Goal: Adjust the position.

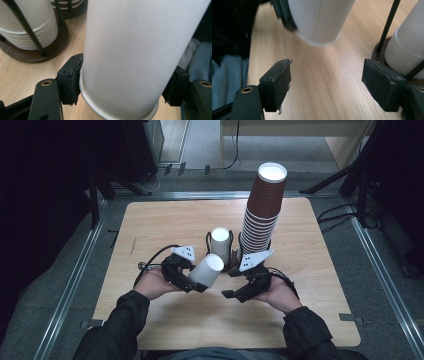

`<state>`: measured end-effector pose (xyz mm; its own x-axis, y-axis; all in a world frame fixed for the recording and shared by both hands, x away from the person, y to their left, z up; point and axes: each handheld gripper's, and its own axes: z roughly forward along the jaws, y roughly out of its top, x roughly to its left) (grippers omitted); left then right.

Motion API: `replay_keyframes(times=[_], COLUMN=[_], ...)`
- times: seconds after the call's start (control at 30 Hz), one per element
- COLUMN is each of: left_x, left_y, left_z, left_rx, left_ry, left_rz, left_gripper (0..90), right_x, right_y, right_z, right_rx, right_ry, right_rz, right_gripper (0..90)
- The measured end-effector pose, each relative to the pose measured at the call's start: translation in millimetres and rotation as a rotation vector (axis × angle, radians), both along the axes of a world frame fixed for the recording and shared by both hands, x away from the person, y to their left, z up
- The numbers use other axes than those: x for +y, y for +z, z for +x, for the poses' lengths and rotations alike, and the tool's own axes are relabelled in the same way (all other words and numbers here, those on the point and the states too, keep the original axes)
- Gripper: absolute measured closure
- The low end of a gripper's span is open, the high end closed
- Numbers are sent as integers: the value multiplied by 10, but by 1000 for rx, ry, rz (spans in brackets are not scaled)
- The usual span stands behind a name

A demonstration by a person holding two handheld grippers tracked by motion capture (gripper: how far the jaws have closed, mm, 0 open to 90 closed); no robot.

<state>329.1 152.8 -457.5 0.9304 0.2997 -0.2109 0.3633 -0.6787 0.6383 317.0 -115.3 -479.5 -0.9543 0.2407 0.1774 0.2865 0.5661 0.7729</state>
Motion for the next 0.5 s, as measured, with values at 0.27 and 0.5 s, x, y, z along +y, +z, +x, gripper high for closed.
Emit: replay_keyframes(times=[0.27, 0.5], left_x=[-1, -92], left_y=[8, 16], left_z=[40, 37], left_rx=[-6, -38], left_ry=[-15, -39], left_rz=[65, 136], left_gripper=[296, 296], right_x=[-4, -34], right_y=[-55, -67], right_z=[-8, 10], right_rx=[7, 1], right_ry=[11, 5], right_rz=[-66, -79], right_gripper=[236, 238])
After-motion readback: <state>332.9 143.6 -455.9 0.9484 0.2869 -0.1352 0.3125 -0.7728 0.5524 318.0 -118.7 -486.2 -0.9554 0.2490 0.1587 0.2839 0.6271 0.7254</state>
